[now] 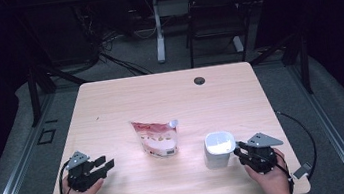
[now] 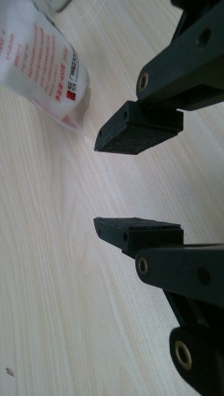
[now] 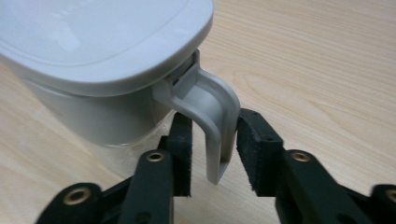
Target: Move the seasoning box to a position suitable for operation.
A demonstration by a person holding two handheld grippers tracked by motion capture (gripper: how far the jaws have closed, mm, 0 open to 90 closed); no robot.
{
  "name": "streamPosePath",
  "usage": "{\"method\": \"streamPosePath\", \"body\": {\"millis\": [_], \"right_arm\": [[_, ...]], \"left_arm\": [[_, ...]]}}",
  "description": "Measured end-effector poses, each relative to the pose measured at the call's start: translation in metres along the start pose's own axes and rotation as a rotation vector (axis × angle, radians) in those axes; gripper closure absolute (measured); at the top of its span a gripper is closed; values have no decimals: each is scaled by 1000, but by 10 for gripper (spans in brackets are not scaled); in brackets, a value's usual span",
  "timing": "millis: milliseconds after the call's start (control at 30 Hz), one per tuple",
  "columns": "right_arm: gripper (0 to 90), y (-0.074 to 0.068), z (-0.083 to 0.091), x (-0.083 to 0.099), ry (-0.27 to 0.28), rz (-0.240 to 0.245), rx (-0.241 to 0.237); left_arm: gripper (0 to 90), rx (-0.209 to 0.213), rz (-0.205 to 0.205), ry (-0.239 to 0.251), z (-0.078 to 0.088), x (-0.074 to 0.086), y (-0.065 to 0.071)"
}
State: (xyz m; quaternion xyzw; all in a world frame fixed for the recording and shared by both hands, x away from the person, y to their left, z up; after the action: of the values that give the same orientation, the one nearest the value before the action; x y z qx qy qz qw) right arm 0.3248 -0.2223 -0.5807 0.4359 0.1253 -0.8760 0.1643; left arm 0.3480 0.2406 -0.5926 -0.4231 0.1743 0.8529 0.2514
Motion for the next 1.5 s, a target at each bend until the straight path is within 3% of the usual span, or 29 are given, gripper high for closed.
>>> {"method": "streamPosePath", "body": {"millis": [167,367,533,767,967,1233,1500], "right_arm": [[629,-1,11,1,-2,-2,-5],[599,0,24,-3,-25,5,25],[662,-4,31,-10,-11,-23,-28],[691,1,38,-17,-21,-48,18],[735,2,44,-40,-33,-60,21],[777,-2,38,-67,-28,-48,27],[845,-11,33,-66,-53,-30,12]], "left_arm": [[563,2,-1,-6,2,0,-1],[565,18,2,-4,0,0,0],[566,19,4,-4,0,0,0],[567,38,-1,-12,-1,-1,2],[577,40,-12,-36,0,0,2],[619,17,-16,-34,0,1,1],[592,10,-7,-32,-1,2,1]]}}
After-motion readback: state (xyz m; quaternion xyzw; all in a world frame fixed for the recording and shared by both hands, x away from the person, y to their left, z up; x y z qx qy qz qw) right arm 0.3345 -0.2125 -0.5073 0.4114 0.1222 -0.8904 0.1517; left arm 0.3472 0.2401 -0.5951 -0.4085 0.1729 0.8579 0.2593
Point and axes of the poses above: each handheld gripper's, and its own axes: z roughly backward along the jaws, x roughly out of its underside, y roughly to its right, the point moved 7 cm from there along -z, roughly forward along the jaws, and after that the axes turned 7 degrees about -z, right-handed, at the moved point
